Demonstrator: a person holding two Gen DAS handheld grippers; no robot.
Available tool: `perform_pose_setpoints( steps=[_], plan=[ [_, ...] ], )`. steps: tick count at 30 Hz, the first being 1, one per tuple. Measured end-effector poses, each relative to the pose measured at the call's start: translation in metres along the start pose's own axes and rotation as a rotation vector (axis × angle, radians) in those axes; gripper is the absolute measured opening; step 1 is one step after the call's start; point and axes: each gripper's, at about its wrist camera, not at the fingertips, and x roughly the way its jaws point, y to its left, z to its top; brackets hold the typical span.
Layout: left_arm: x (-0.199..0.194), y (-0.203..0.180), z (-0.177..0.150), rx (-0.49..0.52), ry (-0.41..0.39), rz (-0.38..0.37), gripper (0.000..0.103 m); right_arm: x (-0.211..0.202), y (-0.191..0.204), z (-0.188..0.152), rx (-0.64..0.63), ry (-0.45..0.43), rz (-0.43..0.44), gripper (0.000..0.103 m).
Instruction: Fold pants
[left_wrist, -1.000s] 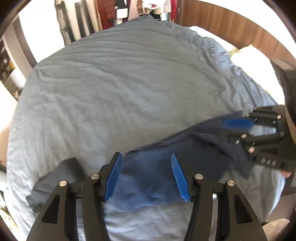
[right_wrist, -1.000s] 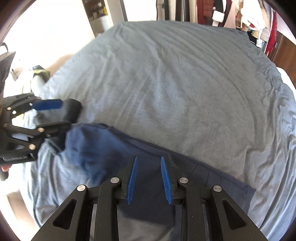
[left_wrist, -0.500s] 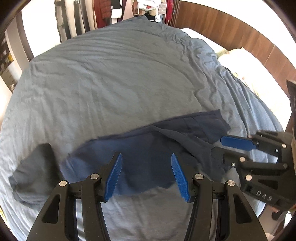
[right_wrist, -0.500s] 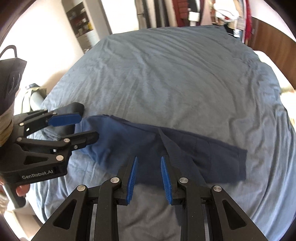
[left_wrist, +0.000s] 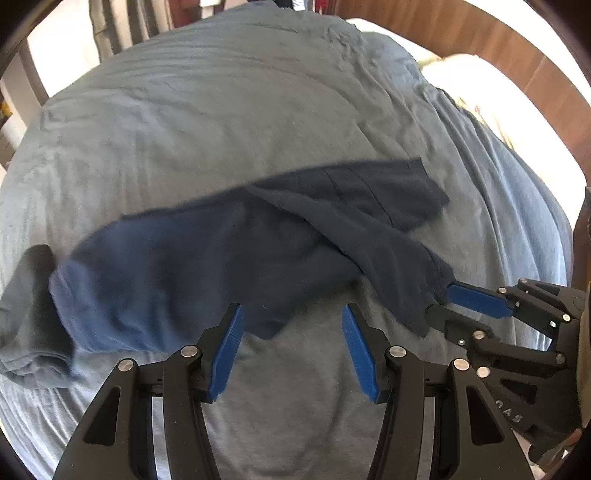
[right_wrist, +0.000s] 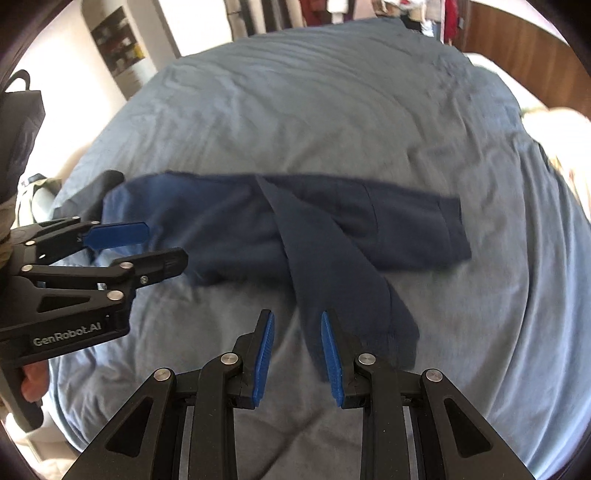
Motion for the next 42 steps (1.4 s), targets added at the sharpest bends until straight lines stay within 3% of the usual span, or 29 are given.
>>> perform_pose_setpoints(
  steps=[10,22,25,26,29,42],
  plan=[
    [0.035,-0.02,-0.032,0.037,0.09,0.003,0.054,0.029,-0.003,-0.044,-0.081,0.056,-0.075,0.027],
    [0.053,-0.021,-0.037,0.043,0.116,0.005,0.054,0.057,-0.003,-0.041,-0.129,0.092,-0.145,0.026],
    [0.052,-0.021,-0.034,0.041,0.102,0.001,0.054,0.057,-0.005,-0.041,-0.128,0.098,-0.131,0.021],
    [0.052,-0.022,-0.033,0.041,0.095,0.001,0.054,0.055,-0.005,-0.039,-0.128,0.092,-0.125,0.013],
    [0.049,-0.024,-0.026,0.039,0.083,0.0,0.054,0.04,-0.008,-0.034,-0.122,0.059,-0.131,0.008],
    [0.029,-0.036,0.033,0.072,-0.037,-0.004,0.054,-0.015,-0.055,0.034,-0.01,-0.064,-0.171,0.007]
  ],
)
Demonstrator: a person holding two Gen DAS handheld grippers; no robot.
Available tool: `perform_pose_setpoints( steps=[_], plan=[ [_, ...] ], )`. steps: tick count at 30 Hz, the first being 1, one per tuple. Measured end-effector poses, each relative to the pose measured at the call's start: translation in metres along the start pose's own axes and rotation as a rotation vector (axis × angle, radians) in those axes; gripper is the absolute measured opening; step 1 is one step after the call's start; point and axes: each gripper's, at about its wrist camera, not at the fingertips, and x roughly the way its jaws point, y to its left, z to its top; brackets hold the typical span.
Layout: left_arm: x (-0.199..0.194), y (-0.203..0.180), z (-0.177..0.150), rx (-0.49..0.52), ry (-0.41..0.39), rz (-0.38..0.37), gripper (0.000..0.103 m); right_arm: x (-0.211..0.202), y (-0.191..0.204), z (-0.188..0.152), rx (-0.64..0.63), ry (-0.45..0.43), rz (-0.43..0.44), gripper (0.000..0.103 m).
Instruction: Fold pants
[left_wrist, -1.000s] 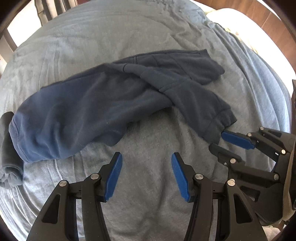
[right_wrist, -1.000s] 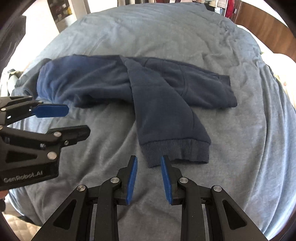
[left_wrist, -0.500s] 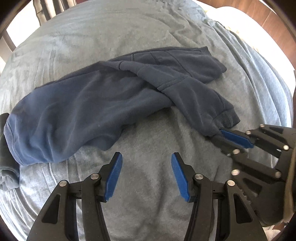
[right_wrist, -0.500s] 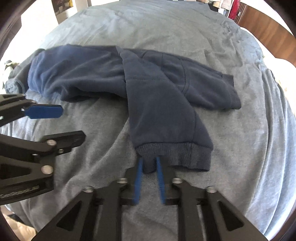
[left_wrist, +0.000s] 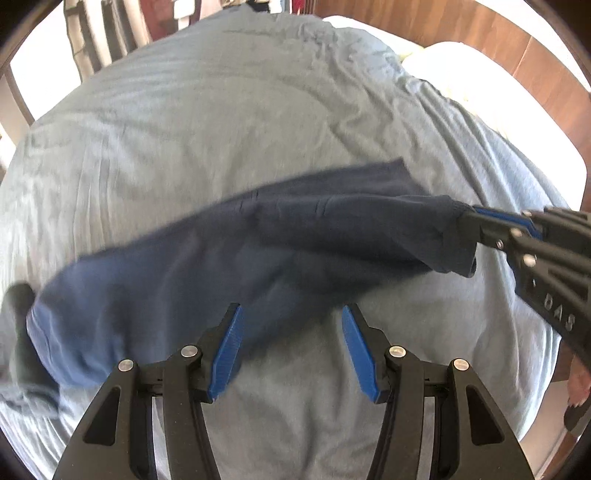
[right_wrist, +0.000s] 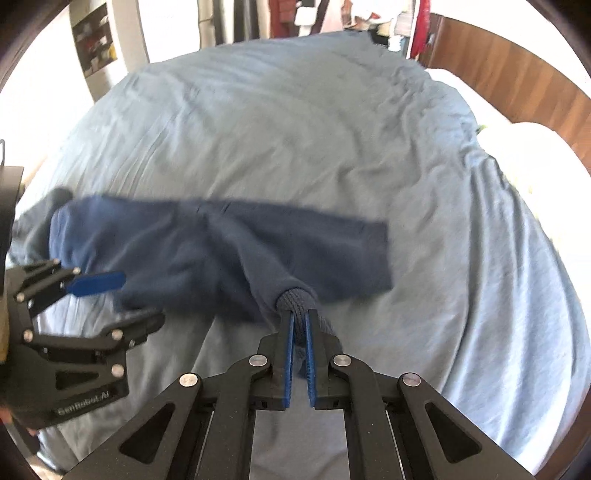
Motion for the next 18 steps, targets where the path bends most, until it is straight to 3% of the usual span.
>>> perform_pose_setpoints(
  steps=[7,18],
  plan=[
    [0.008,-0.008,0.039,0.024,-0.056,-0.006,0.054,0.01,-0.032,0.04,0.06,-0.016,0.017,0.007],
    [0.026,-0.009,0.065,0.014,-0.076,-0.011,0.054,0.045,-0.067,0.085,0.087,0.032,0.006,0.006]
  ],
)
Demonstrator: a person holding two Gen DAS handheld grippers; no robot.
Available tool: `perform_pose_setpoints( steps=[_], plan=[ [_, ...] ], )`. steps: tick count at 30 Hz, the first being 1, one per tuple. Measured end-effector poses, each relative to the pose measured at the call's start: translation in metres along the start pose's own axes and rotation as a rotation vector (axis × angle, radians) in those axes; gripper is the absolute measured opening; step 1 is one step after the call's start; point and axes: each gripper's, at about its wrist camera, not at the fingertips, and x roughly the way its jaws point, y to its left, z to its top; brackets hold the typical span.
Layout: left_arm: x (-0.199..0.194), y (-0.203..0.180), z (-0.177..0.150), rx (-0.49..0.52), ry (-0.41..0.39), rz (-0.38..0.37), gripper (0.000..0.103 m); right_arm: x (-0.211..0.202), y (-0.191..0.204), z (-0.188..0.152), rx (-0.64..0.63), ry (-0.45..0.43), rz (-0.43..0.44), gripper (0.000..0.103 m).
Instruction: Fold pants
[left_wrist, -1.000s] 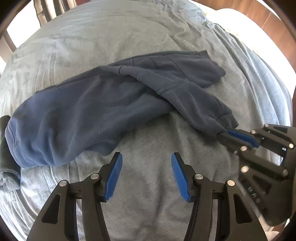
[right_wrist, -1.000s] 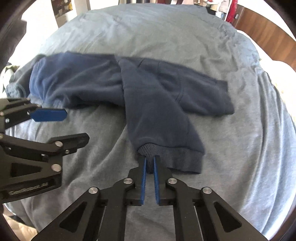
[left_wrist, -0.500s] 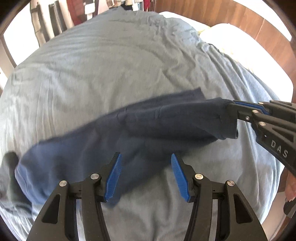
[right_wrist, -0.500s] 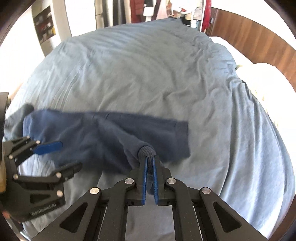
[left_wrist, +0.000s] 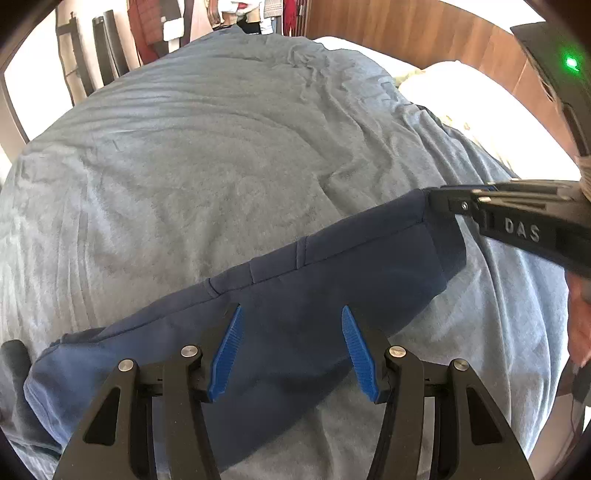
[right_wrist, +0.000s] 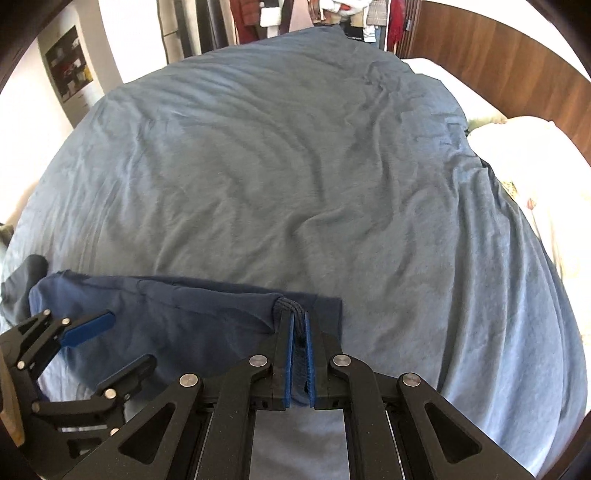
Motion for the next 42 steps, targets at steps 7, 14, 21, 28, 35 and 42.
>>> perform_pose_setpoints(
  steps=[7,14,21,28,35,42],
  plan=[
    [0.021,0.003,0.009,0.008,0.019,0.016,0.054,0.043,-0.015,0.019,0.008,0.067,0.016,0.006],
    [0.038,0.006,0.018,0.023,0.023,0.033,0.054,0.082,-0.025,0.023,0.03,0.135,0.012,0.007],
    [0.048,0.004,0.026,0.057,0.021,0.036,0.054,0.076,-0.049,0.019,0.097,0.117,-0.032,0.014],
    [0.05,-0.003,0.037,0.155,0.005,-0.008,0.054,0.049,-0.058,-0.013,0.196,0.094,0.054,0.014],
    [0.059,-0.02,0.056,0.308,0.006,-0.11,0.055,0.048,-0.056,-0.039,0.243,0.094,0.146,0.014],
    [0.076,-0.045,0.087,0.484,0.043,-0.265,0.055,0.052,-0.07,-0.054,0.37,0.083,0.206,0.014]
  ],
)
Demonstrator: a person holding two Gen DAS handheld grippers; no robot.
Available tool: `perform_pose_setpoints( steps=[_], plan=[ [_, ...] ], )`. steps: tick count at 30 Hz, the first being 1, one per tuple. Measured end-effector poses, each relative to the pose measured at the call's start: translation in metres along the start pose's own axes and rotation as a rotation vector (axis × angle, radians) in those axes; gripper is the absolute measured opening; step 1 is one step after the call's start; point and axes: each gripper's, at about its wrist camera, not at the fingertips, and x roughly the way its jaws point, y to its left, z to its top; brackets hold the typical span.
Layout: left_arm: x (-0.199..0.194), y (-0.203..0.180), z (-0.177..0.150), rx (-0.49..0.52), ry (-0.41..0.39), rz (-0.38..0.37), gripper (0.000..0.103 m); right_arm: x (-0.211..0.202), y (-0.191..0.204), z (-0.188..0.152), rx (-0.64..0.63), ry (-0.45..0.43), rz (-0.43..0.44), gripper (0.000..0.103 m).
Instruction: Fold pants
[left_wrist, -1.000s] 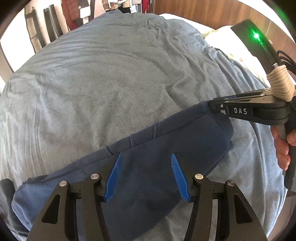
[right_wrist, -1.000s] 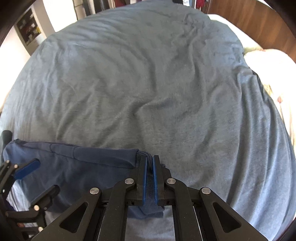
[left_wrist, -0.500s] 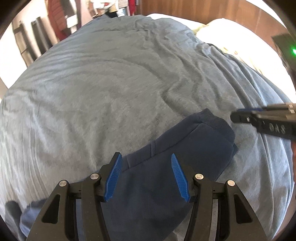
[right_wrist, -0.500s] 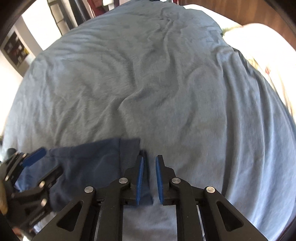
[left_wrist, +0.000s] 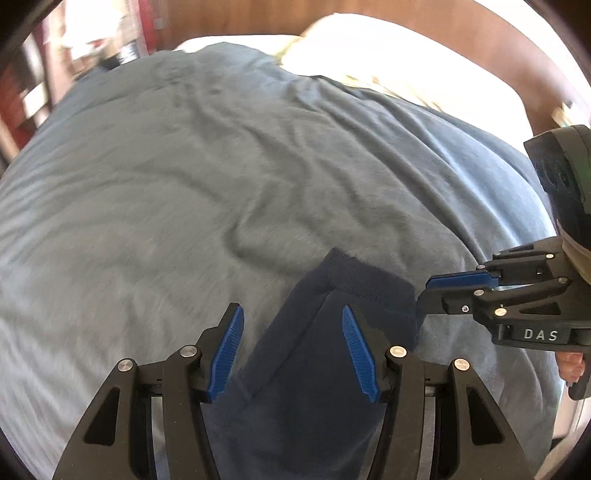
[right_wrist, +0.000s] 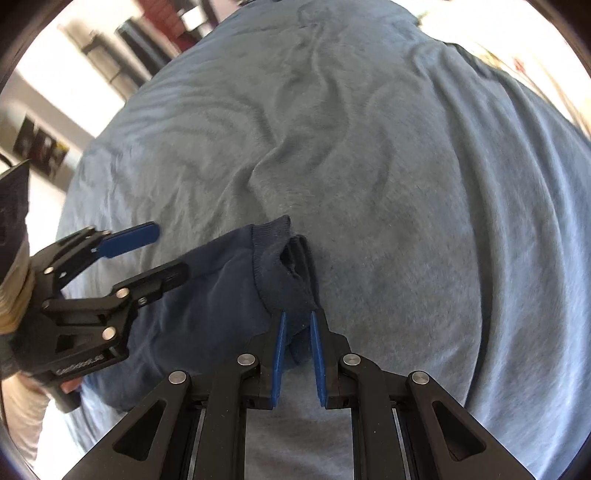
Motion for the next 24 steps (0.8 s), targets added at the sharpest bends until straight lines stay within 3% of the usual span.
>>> perform_pose_setpoints(
  steps=[2,5,13,17,21,24],
  plan=[
    [0.005,-0.005,0.007,0.06,0.009,-0.019,0.054,-0.002,-0.005,-0.004,0.048,-0.025,0.009,0.015],
    [0.015,-0.013,0.018,0.143,0.038,-0.056,0.054,-0.003,-0.011,-0.009,0.122,-0.06,0.037,0.029],
    [0.04,-0.016,0.036,0.277,0.109,-0.065,0.053,0.008,-0.026,-0.012,0.275,-0.093,0.112,0.029],
    [0.051,-0.013,0.039,0.291,0.168,-0.137,0.053,0.019,-0.033,-0.011,0.324,-0.074,0.138,0.029],
    [0.065,-0.011,0.04,0.301,0.215,-0.158,0.051,0.028,-0.031,-0.011,0.316,-0.056,0.139,0.029],
    [0.071,-0.011,0.042,0.283,0.236,-0.195,0.041,0.03,-0.03,-0.011,0.31,-0.057,0.133,0.023]
  ],
)
